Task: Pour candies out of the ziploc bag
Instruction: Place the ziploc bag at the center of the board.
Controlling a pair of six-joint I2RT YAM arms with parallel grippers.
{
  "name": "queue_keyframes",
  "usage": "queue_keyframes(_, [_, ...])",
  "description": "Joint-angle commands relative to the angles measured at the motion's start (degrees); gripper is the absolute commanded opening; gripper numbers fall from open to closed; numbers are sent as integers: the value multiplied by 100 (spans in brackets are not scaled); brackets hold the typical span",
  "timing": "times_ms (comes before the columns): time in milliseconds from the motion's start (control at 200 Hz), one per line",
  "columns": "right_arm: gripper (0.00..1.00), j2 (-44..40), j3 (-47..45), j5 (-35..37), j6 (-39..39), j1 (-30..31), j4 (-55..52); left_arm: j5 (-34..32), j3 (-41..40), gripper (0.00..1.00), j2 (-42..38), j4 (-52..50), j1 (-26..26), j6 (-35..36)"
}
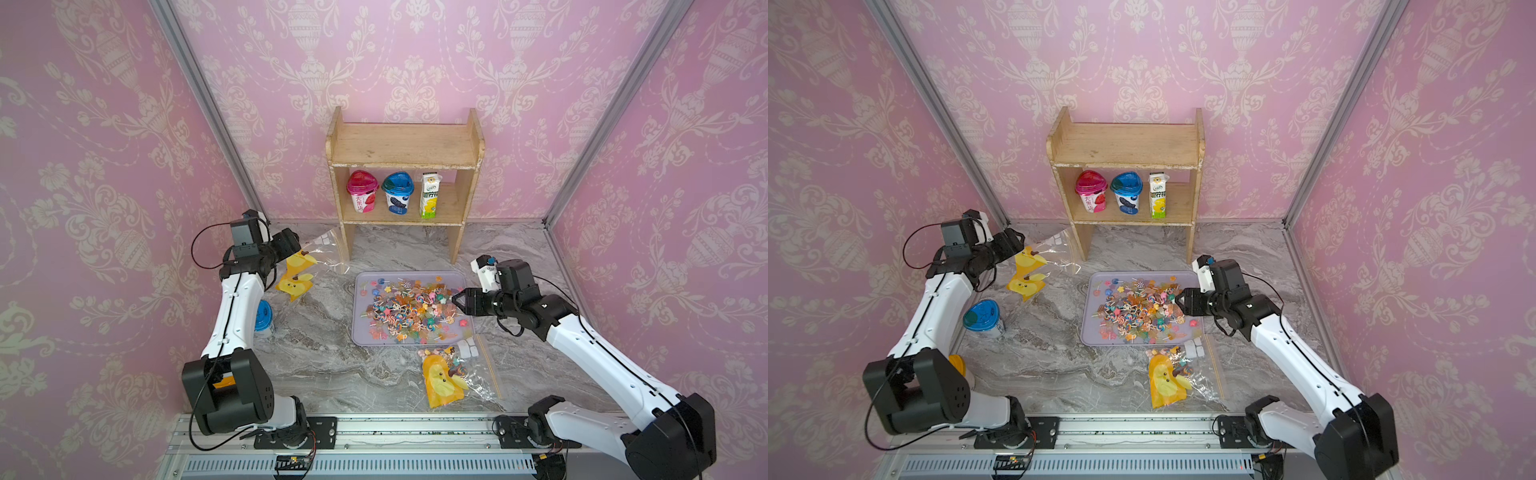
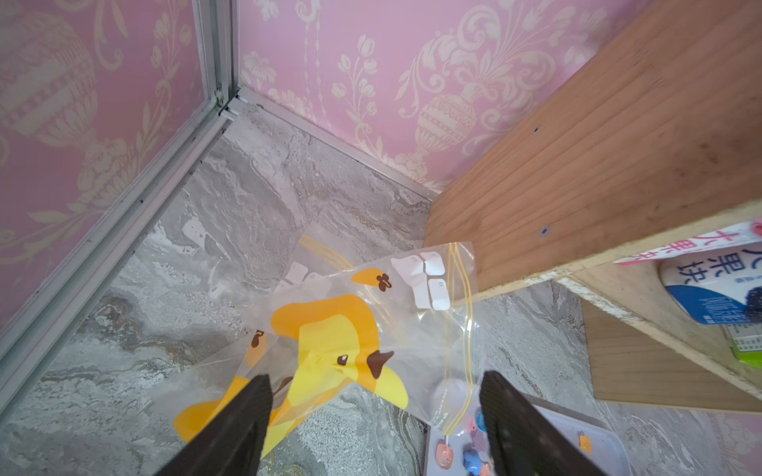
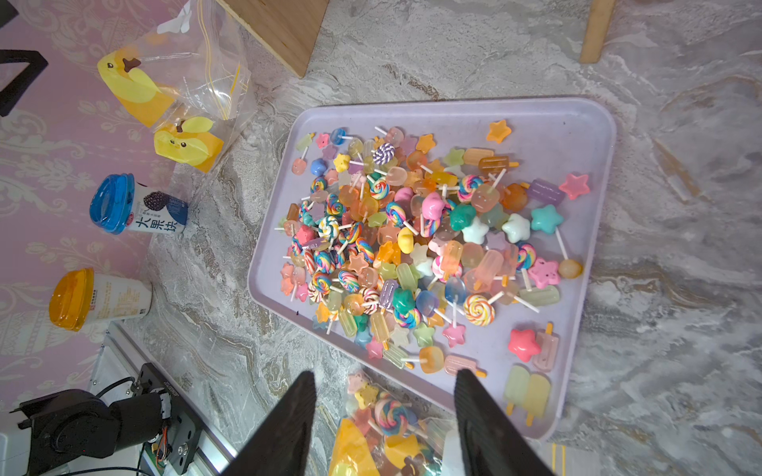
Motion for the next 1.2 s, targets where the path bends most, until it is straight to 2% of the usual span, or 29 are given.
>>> queue_keyframes(0, [57, 54, 23, -34, 33, -40, 59, -32, 161, 84, -278, -287, 53, 197])
queue_keyframes(235, [58, 369, 290, -91, 2, -38, -12, 304, 240, 86, -577, -322, 27, 18])
queue_keyframes(375, [60, 435, 407, -7, -24, -36, -130, 266, 184, 87, -880, -333, -221, 19])
queue_keyframes(475, [62, 425, 437, 146, -42, -44, -245, 56, 84, 89, -1055, -396, -680, 152])
queue_keyframes(620, [63, 392, 442, 434, -43, -41, -444, -497, -74, 93, -1018, -592, -1827, 490])
queue_keyframes(811, [66, 333, 438, 1319, 140, -180, -981, -924, -662, 95, -825, -303, -3076, 300])
queue_keyframes(906, [68, 286, 244, 1308, 311, -475, -1009, -1020, -955, 95, -597, -143, -3605, 182])
queue_keyframes(991, [68, 384, 95, 1100, 403, -703, -977, -1177, -1248, 95, -446, -44, -3883, 1])
queue_keyframes(1086, [67, 608, -74, 904, 449, -849, -845, -1118, -1899, 93, -526, 533, -3911, -371])
queue_keyframes(1196, [50, 936, -202, 765, 501, -914, -634, -1277, -2268, 86, -540, 649, -3896, -458])
